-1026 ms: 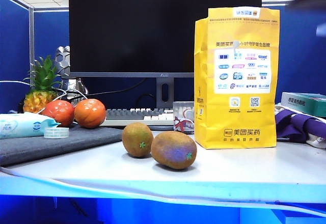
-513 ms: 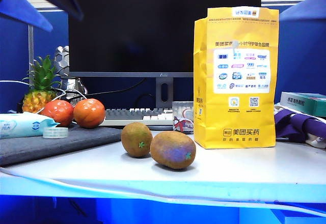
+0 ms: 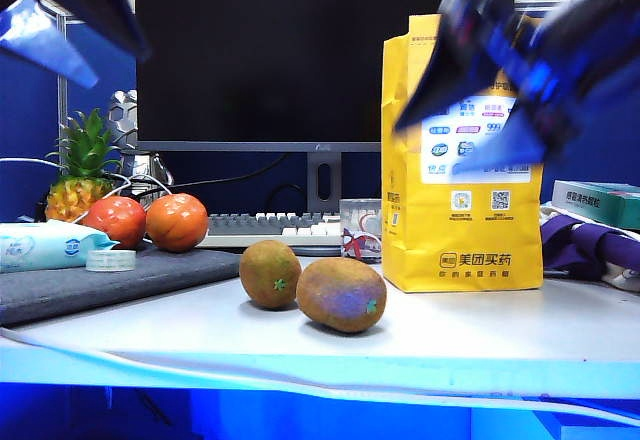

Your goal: Pick up the kiwifruit and throw it into the yellow paper bag.

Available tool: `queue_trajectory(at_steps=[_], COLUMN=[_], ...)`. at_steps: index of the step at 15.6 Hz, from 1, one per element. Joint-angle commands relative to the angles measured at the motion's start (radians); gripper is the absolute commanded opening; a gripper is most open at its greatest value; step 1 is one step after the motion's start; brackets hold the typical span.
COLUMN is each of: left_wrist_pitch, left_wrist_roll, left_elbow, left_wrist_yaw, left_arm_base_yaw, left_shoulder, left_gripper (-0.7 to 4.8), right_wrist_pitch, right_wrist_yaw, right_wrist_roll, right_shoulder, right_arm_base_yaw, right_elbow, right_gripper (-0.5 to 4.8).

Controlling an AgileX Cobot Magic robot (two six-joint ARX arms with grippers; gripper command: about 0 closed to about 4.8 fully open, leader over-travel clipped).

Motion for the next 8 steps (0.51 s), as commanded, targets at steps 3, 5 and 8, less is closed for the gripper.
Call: queue_trajectory(at_steps=[3,5,8], left_wrist_pitch=[-0.007,0.003,0.011], left_wrist_roll=[-0.012,-0.012,-0.012], left_elbow=[0.003,0.003,0.003], left_wrist_yaw=[0.069,0.081,0.085], left_arm_base_yaw=[0.0,0.0,0.0], left_shoulder=[-0.003,-0.003,-0.003], left_gripper=[4.79,4.79,4.79], right_wrist_pitch=[0.012,0.045,0.12], right_wrist_yaw=[-0.07,-0.076,-0.054], right_wrist_roll=[-0.021,-0.021,-0.022], right_shoulder=[0.157,0.199,0.238], right_arm_base_yaw=[0.014,0.043,0.089], right_elbow=[0.021,0.026,0.026], right_gripper=[4.79,4.79,4.79])
